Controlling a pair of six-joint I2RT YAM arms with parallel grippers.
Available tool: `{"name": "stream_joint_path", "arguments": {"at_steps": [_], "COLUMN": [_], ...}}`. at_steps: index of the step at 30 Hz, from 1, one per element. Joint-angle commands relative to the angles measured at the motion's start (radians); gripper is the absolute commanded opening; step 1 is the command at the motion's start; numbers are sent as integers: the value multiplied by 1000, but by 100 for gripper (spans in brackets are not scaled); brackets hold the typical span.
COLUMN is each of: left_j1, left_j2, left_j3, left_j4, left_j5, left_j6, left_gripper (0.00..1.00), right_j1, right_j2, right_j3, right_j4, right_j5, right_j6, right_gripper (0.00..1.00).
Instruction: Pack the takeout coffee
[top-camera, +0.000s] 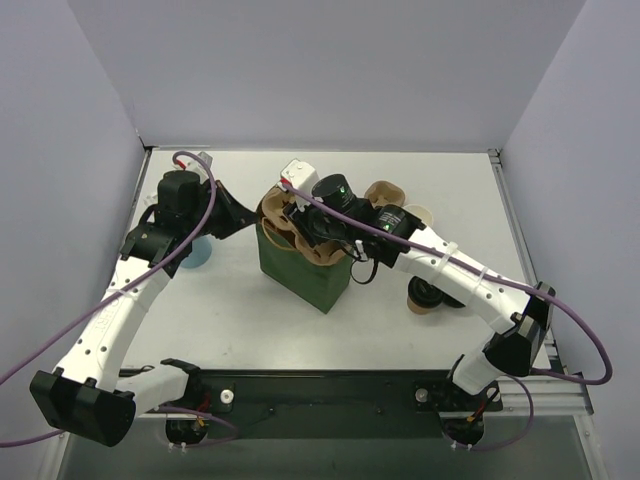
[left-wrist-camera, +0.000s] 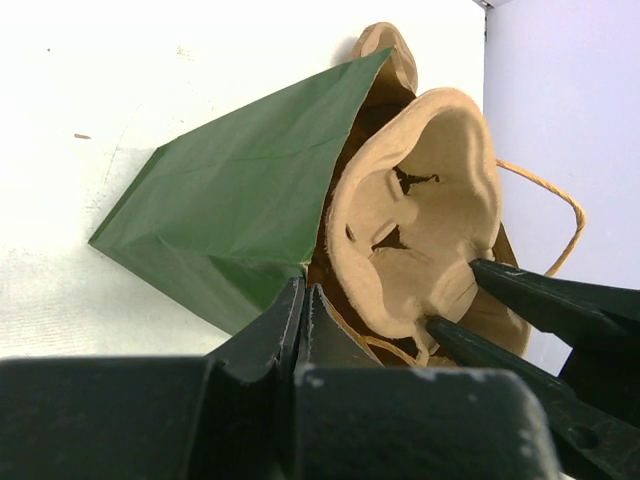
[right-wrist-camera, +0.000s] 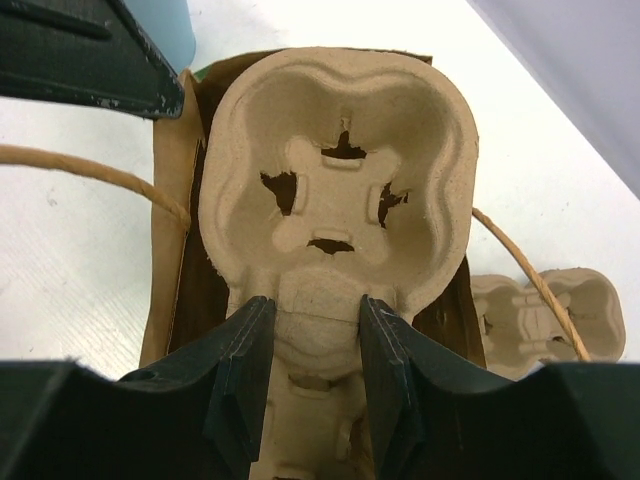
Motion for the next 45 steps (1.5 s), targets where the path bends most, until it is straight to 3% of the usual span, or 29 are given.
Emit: {"name": "stream_joint_path", "arguments": {"at_steps": [1,45], "left_j1": [4,1], "left_j2": [-11,-48], "left_j3": [31,-34], "left_j4": [50,-24], "left_j5": [27,62], "left_j6": [0,50], "left_gripper": [0,0], "right_j1": [6,-46], "right_j2": [-66,38], "right_j3": [-30,-211], "right_j4": [10,229], "right_j5": [-19,-139], "right_j6": [26,91], "right_gripper": [29,29]}}
